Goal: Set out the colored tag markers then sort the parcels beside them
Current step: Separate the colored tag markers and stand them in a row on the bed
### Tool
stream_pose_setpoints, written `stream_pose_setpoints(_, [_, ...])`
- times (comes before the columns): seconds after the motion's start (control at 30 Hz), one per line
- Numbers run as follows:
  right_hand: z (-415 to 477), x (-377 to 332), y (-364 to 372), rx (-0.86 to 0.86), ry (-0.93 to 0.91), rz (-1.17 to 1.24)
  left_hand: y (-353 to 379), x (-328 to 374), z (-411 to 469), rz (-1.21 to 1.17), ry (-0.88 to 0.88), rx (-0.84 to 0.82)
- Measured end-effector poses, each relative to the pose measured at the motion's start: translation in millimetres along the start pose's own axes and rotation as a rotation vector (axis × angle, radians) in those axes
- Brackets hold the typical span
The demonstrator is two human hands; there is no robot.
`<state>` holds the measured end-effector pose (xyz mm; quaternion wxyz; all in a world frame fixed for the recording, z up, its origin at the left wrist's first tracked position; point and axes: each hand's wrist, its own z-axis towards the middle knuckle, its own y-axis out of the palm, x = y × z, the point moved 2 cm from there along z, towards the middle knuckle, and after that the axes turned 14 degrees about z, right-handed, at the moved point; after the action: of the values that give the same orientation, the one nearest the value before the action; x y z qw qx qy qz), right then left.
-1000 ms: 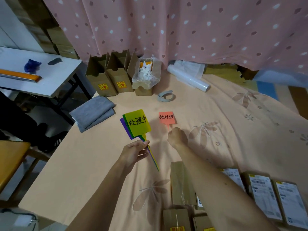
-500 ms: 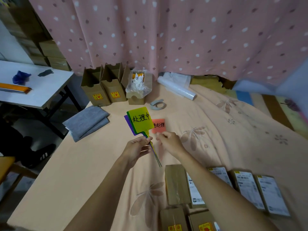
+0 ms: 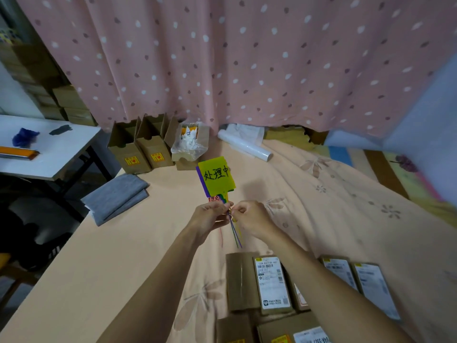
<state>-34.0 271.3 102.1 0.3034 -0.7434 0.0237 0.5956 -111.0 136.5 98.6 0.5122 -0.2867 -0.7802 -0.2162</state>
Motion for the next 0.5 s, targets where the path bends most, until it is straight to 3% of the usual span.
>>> stream_pose_setpoints(0.33, [20, 59, -51, -0.017, 0.092, 0.204, 44, -29, 19, -0.110, -0.123, 0.176])
stream_pose_setpoints(0.5, [38, 100, -72, 0.073, 0.311, 0.382, 52, -41, 15, -0.073, -0.165, 0.205])
